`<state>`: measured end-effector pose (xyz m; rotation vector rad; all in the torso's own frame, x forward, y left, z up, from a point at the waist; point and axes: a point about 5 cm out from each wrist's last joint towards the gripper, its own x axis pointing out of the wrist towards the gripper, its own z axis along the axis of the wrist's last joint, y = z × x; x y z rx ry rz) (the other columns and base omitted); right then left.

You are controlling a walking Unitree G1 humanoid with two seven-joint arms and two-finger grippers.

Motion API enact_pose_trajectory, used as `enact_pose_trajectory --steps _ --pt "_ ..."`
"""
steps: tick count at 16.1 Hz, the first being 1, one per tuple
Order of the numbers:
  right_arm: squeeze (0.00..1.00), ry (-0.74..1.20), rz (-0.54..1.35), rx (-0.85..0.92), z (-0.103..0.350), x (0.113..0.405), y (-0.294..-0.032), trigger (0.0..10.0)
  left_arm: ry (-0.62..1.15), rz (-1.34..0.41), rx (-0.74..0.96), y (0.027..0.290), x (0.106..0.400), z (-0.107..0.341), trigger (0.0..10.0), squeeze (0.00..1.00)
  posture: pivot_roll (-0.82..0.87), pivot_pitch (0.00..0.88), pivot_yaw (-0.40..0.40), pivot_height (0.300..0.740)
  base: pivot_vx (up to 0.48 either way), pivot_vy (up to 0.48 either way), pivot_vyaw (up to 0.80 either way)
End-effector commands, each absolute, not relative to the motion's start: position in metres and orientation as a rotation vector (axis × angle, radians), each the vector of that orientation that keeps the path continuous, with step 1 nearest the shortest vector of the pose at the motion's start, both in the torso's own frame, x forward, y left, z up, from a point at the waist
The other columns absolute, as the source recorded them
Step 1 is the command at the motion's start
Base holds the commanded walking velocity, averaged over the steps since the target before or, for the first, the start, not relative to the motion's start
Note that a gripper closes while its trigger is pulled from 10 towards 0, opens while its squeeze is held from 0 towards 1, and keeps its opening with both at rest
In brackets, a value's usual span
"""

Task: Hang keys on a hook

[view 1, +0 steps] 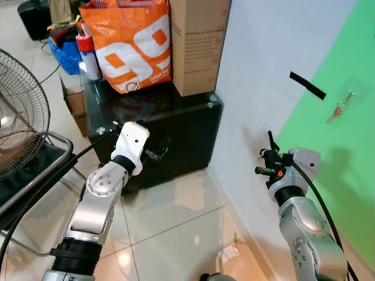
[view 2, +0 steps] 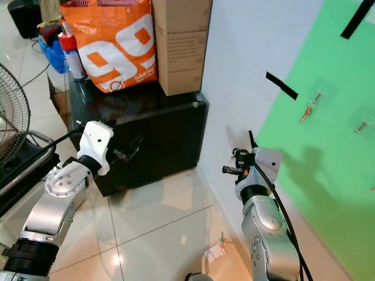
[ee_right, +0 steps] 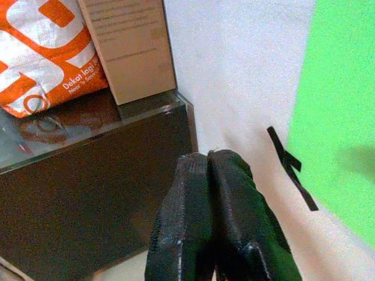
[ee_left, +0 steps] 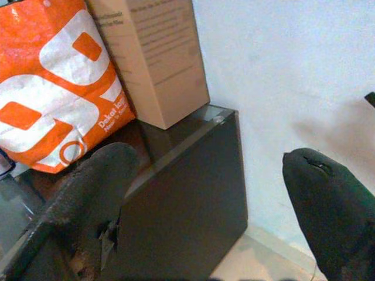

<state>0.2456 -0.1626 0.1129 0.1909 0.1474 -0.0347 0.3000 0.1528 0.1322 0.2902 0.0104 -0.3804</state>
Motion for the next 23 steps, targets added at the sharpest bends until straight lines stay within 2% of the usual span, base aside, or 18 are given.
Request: enact_pose_trajectory --steps 1,5,15,23 --pt "0.0 0.133 -0.047 0.183 0.116 0.246 -0.165 10.0 0.011 -0.376 0.284 0.153 0.301 0.132 10.0 0.0 -0.06 0.0 -0.017 0.74 0.0 0.0 -0.8" --pt "0.0 0.131 -0.056 0.189 0.116 0.246 -0.164 10.0 0.011 -0.384 0.287 0.153 0.303 0.132 10.0 0.0 -0.07 0.0 -0.006 0.74 0.0 0.408 -0.8" --pt "0.0 0.105 -0.057 0.189 0.121 0.25 -0.162 10.0 -0.004 -0.426 0.298 0.151 0.305 0.134 10.0 0.01 -0.07 0.0 0.0 0.74 0.0 0.0 -0.8" --pt "0.0 0.059 -0.005 0.176 0.131 0.255 -0.157 10.0 -0.001 -0.446 0.274 0.147 0.301 0.132 10.0 0.02 -0.06 0.0 -0.011 0.74 0.348 0.0 0.0"
